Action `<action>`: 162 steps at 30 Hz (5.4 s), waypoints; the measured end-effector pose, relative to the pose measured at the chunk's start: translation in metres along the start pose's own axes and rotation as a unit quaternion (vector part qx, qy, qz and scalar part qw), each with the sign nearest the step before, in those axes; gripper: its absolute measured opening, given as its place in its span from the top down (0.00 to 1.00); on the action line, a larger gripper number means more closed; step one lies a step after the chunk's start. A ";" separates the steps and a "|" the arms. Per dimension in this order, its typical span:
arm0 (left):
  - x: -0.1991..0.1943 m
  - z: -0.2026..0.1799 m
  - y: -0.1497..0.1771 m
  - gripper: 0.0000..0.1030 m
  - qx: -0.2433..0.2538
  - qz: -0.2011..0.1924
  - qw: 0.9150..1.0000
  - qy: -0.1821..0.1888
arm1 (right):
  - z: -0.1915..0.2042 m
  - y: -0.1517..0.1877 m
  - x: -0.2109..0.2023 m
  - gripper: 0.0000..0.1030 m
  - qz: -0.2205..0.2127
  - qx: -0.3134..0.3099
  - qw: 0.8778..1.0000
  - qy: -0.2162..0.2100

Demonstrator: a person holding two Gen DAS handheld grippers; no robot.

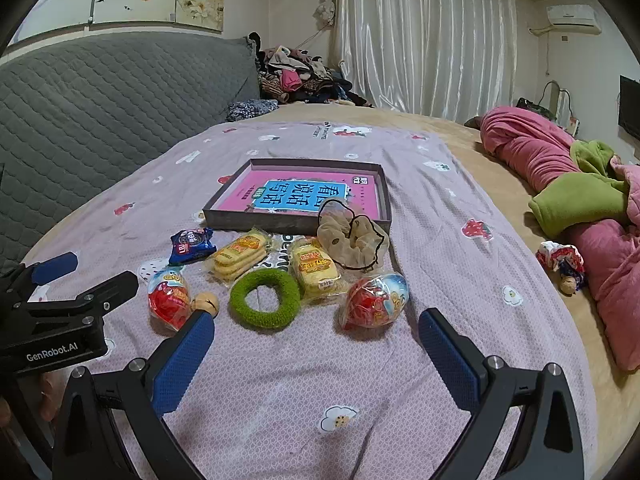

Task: Organize objects
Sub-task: 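Move the left tool toward the small foil egg while the right tool approaches the green ring, then close the left tool on the small foil egg while the right tool grasps the green ring, then lift and carry the small egg with the left tool while the right tool carries the ring to the tray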

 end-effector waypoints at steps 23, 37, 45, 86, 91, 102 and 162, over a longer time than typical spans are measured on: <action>-0.013 0.002 -0.005 0.00 0.005 -0.019 1.000 0.003 | 0.002 -0.009 -0.009 0.00 -0.011 0.006 1.000 -0.004; -0.001 0.022 -0.007 0.00 -0.010 -0.001 1.000 -0.005 | 0.023 -0.026 0.008 0.00 -0.011 -0.017 1.000 -0.024; 0.019 0.024 0.000 0.00 -0.012 0.030 0.999 -0.011 | 0.027 -0.015 0.028 0.00 0.004 -0.034 0.999 -0.024; 0.111 0.021 0.011 0.00 -0.064 0.154 0.986 0.018 | 0.084 0.028 0.137 0.28 0.074 -0.257 0.963 0.047; 0.115 0.027 0.015 0.00 -0.079 0.165 0.983 0.029 | 0.088 0.026 0.147 0.32 0.093 -0.268 0.958 0.040; 0.122 0.018 0.023 0.31 -0.076 0.180 0.979 0.052 | 0.093 0.030 0.148 0.81 0.102 -0.260 0.960 0.024; 0.030 -0.020 -0.041 0.46 0.024 0.064 0.996 0.054 | 0.032 -0.042 0.025 0.86 0.043 -0.067 0.993 -0.085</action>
Point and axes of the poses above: each gripper's, at about its wrist camera, not at the fingertips, and x roughly the way its jaws point, z to its left, y to its underside, the point moved 3 cm from there along x, roughly the way its jaws point, and after that the axes turned 6 degrees about x, right-handed, at the moved point
